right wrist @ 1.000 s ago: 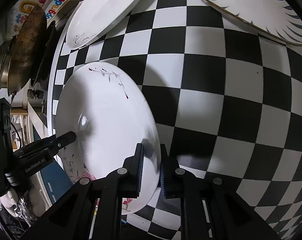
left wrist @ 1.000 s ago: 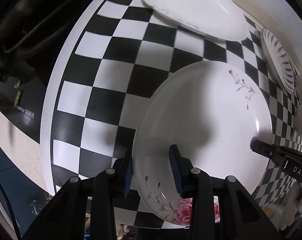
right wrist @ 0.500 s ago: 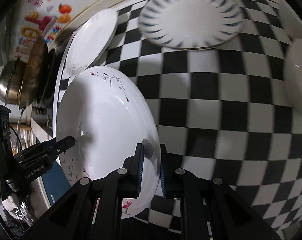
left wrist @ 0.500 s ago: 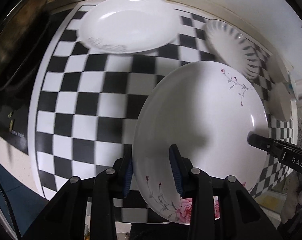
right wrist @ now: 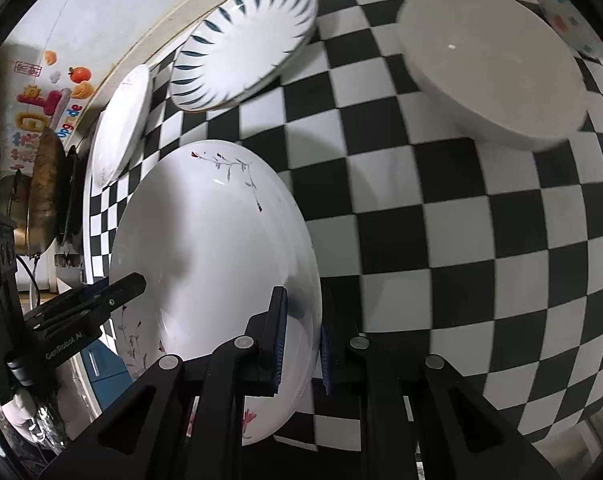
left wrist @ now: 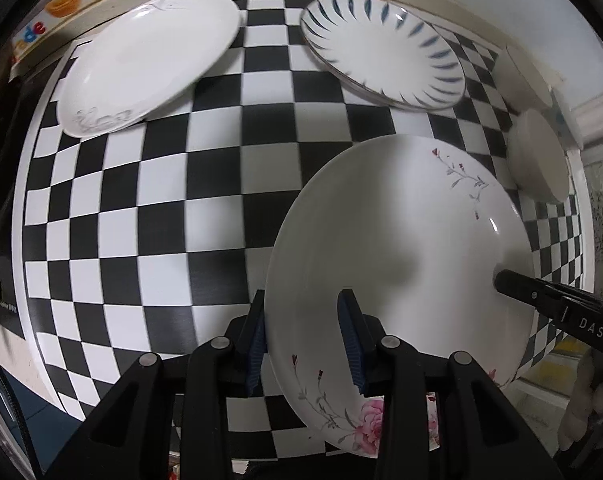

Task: Organize plates and bowls
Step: 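Lift the pink-flower plate off the cloth with both tools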

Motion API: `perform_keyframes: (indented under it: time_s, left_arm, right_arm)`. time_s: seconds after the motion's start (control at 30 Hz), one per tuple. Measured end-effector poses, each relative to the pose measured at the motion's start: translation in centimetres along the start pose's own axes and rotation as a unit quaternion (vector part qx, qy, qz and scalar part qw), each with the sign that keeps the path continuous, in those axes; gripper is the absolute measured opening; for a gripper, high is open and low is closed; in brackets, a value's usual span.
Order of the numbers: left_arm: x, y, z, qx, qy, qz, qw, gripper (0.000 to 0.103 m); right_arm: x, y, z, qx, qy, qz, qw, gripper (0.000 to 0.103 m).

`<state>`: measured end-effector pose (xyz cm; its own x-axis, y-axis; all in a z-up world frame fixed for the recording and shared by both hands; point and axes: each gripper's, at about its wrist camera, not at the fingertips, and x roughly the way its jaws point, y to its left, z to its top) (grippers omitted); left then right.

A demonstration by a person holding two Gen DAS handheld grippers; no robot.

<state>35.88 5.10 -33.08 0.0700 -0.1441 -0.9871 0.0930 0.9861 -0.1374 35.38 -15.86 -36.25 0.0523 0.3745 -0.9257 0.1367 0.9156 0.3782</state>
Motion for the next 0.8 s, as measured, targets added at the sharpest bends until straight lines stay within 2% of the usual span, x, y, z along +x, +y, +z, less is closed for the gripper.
perform_keyframes:
  time_s: [0.3, 0.8]
  left_arm:
    - [1.8, -0.3, -0.4, 0.000, 0.022, 0.006, 0.9997, 0.032]
    - [2.5, -0.4, -1.5, -0.007, 0.026, 0.014, 0.9995, 0.032]
  right_arm:
    - [1.4, -1.7, -0.2, 0.011, 0.006, -0.003, 1.000, 0.016]
    - [2.6, -1.4, -0.1, 0.009, 0.018, -0.007, 1.000, 0.016]
